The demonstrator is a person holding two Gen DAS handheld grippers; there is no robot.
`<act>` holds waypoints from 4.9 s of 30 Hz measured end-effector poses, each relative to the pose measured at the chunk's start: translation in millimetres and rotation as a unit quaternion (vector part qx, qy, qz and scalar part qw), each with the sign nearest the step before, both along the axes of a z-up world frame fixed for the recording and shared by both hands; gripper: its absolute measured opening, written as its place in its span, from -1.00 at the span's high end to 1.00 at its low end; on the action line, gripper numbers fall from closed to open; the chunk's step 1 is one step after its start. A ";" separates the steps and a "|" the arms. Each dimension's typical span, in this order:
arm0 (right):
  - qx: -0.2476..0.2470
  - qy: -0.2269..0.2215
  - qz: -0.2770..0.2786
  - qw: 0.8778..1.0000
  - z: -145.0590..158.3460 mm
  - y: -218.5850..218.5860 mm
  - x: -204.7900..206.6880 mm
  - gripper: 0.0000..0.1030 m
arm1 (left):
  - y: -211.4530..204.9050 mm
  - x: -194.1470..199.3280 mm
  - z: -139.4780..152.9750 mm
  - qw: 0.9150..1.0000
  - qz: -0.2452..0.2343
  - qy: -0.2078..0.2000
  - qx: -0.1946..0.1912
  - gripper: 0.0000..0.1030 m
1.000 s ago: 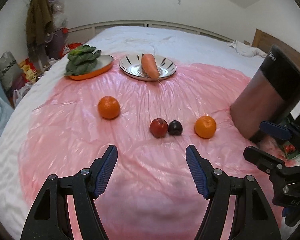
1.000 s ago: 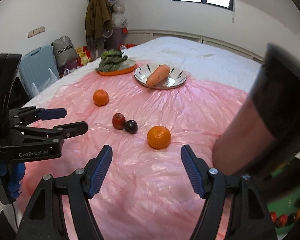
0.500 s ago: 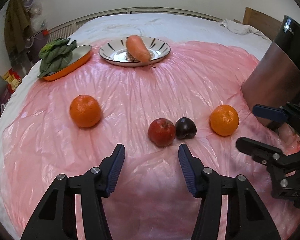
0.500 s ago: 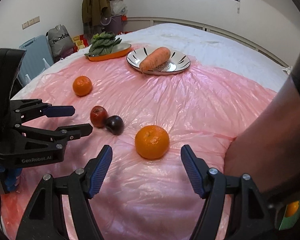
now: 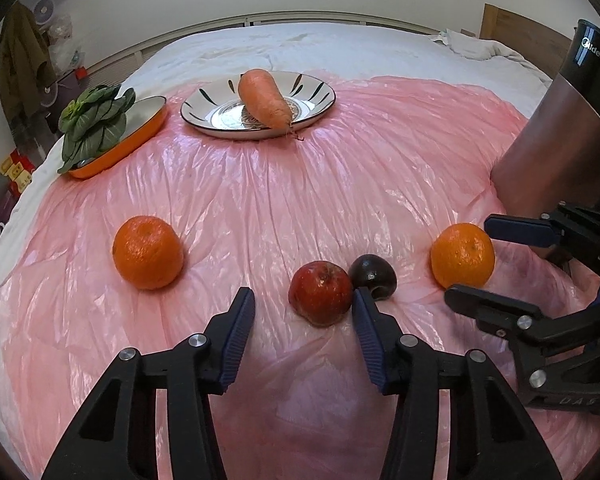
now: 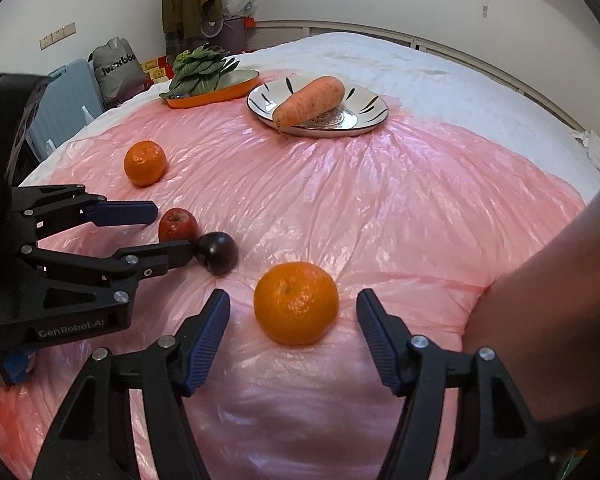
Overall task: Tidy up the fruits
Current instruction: 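Grasp a red apple with the left tool while the right tool grasps an orange, then carry the apple and orange past the kettle into the green tray, then open both tools to release the apple and orange in the tray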
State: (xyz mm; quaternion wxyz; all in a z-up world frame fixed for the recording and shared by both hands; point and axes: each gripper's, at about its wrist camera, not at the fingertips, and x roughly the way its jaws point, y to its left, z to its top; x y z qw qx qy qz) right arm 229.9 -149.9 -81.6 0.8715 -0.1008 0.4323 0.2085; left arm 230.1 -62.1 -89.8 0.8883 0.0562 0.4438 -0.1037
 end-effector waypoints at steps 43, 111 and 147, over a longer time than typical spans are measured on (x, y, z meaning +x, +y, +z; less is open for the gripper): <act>0.047 0.013 -0.017 0.999 19.0 -16.4 -19.0 -0.61 | 34.1 -30.5 29.4 0.991 0.023 -0.011 -0.133 0.46; -0.050 -0.010 -0.312 0.949 13.0 -460.8 -153.8 -0.62 | -424.0 -56.4 22.3 0.978 -0.195 0.068 -0.034 0.46; -0.004 -0.053 -0.374 0.926 54.0 -457.2 -207.3 -1.00 | -392.3 -118.9 88.1 0.981 -0.192 -0.012 -0.002 -0.08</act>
